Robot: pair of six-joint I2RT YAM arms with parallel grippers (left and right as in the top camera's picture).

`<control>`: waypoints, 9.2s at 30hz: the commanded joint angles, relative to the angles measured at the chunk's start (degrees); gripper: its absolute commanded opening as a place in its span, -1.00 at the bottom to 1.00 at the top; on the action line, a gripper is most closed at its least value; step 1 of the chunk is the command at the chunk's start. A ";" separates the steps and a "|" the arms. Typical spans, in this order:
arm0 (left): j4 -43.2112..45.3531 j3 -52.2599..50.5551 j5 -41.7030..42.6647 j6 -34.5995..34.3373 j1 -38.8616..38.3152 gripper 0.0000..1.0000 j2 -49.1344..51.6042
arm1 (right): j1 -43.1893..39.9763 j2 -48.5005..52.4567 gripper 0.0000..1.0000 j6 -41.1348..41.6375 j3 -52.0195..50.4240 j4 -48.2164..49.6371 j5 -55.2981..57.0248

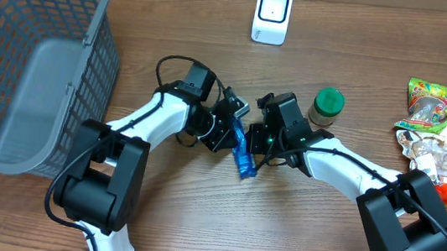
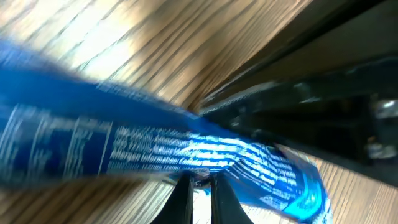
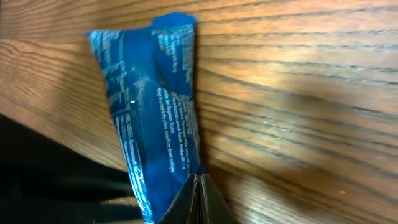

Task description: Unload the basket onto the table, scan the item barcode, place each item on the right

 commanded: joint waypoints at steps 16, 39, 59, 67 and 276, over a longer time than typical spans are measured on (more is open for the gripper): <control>10.56 -0.33 -0.44 -9.49 -3.15 -0.92 -1.01 | 0.28 3.50 -0.92 0.09 -0.09 0.22 3.10; 9.62 5.11 -1.01 -13.84 -4.24 -0.91 -2.03 | -13.88 -24.87 -0.91 -2.40 -0.09 -16.70 18.38; 2.49 -6.71 -22.40 -45.70 -8.92 0.66 -12.17 | -13.86 -24.87 -0.90 -2.97 -0.09 -19.43 18.99; 13.66 -6.84 -20.81 -50.25 -8.96 0.68 -6.80 | -13.86 -24.87 -0.91 -2.97 -0.09 -19.45 17.22; -11.26 69.79 -34.88 -23.54 -25.00 1.00 13.70 | -13.86 -77.81 -0.28 4.83 19.52 -65.57 42.69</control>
